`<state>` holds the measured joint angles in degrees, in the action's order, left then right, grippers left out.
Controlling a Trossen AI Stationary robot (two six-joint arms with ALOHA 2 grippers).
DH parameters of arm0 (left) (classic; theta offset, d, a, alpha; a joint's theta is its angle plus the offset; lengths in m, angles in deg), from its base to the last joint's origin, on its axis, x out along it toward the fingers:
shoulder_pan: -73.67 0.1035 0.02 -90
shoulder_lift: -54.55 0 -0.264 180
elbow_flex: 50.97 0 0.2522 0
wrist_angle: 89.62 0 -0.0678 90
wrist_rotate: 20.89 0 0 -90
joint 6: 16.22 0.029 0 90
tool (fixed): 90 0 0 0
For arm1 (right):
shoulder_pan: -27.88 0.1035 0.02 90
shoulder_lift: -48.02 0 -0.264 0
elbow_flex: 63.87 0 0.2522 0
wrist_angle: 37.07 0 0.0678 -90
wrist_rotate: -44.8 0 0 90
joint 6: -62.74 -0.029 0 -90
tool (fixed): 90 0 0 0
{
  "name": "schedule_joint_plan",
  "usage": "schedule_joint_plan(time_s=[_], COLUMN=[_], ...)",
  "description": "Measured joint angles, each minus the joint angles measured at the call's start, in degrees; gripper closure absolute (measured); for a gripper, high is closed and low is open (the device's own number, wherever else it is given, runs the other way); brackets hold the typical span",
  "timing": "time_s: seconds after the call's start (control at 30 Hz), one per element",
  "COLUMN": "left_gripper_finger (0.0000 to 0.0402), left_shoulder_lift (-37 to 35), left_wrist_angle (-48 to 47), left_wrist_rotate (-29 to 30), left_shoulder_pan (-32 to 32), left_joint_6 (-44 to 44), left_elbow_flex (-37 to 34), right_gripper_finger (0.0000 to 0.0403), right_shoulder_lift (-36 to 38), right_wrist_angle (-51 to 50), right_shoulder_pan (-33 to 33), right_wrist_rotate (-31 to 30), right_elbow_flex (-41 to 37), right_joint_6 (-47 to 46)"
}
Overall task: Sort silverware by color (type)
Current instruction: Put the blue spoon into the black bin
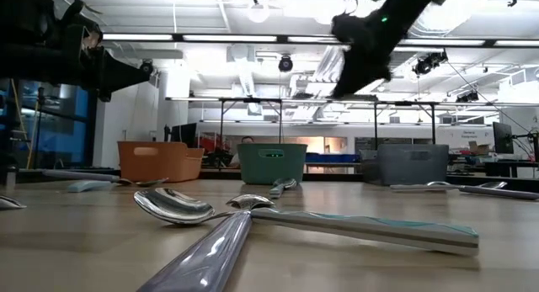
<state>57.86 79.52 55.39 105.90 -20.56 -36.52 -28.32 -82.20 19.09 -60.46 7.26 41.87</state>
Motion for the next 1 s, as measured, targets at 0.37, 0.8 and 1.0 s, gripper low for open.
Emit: schedule_joint_plan(time_s=[0.37,0.8,1.0], left_gripper_finger=[0.0402,0.0401,0.0402], left_shoulder_lift=[0.01,0.02,0.01], left_wrist_angle=[0.01,0.0,0.0], left_wrist_rotate=[0.0,0.0,-0.02], left_shoulder_pan=[-0.01,0.0,-0.01], left_joint_6=[-0.02,0.0,-0.02], left_elbow_flex=[0.0,0.0,0.0], right_gripper_finger=[0.038,0.038,0.038], right_shoulder_lift=[7.55,-4.1,-8.57], right_wrist_angle=[-12.75,-9.93,-9.94], right_shoulder_pan=[-20.94,-38.86,-39.54], right_wrist_rotate=[-9.37,0.19,2.25], right_elbow_flex=[-0.11,-0.11,-0.13], right_joint_6=[2.63,10.37,11.22])
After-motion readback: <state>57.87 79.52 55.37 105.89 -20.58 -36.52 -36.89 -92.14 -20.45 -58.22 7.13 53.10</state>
